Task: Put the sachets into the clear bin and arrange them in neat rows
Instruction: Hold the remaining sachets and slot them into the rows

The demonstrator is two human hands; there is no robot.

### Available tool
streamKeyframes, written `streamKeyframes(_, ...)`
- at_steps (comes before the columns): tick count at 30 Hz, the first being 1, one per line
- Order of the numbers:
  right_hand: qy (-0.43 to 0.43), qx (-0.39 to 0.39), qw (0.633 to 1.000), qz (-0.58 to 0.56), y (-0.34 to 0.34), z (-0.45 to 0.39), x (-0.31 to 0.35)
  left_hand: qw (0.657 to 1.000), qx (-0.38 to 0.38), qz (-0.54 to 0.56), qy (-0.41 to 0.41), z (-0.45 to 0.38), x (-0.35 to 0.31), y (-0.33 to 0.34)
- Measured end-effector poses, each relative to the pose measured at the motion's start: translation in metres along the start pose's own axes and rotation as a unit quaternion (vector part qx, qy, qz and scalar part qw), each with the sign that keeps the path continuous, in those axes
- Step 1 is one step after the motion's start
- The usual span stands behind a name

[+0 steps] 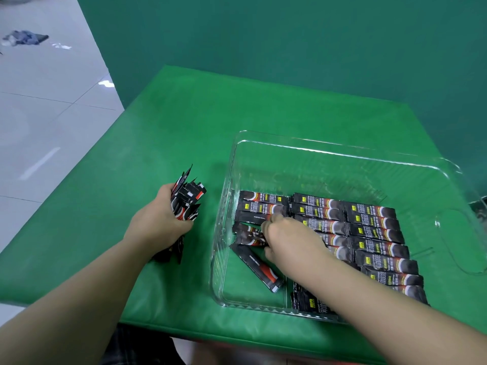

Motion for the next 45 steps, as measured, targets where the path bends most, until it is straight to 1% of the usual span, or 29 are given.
streamKeyframes(7,-0.011,-0.014,1.000,0.012,0.001,-0.007,0.003,1.000,-0.007,-0.005,0.000,0.002,-0.002,-0.001)
streamKeyframes(11,-0.027,-0.001,0.999,0.024,0.006,-0.011,0.005,1.000,-0.007,-0.006,-0.001,0.002,-0.003,-0.002)
streamKeyframes(18,-0.015,0.004,0.999,0.032,0.003,-0.012,0.001,1.000,-0.009,-0.002,0.001,0.002,-0.002,-0.001)
streamKeyframes(24,-0.005,0.019,0.997,0.081,-0.001,-0.011,0.005,1.000,-0.009,-0.002,-0.002,0.000,0.000,0.000)
streamKeyframes(29,0.005,0.021,0.997,0.070,-0.002,-0.009,0.004,1.000,-0.009,-0.001,0.001,0.000,0.001,0.000)
streamKeyframes(37,0.008,0.000,0.999,0.045,-0.002,-0.010,0.003,1.000,-0.010,-0.005,0.006,0.002,-0.001,-0.001)
streamKeyframes(45,0.000,-0.037,0.999,0.040,-0.003,-0.006,0.003,1.000,-0.011,-0.008,0.005,0.003,-0.002,-0.002)
Point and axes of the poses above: each hand's wrist, its own z-axis away from the middle knuckle, its own y-axis out of the palm, x = y × z, the point moved 5 cm from there along -z, towards the middle knuckle, and after that the axes turned 1 degree about x, right-handed, at the moved point
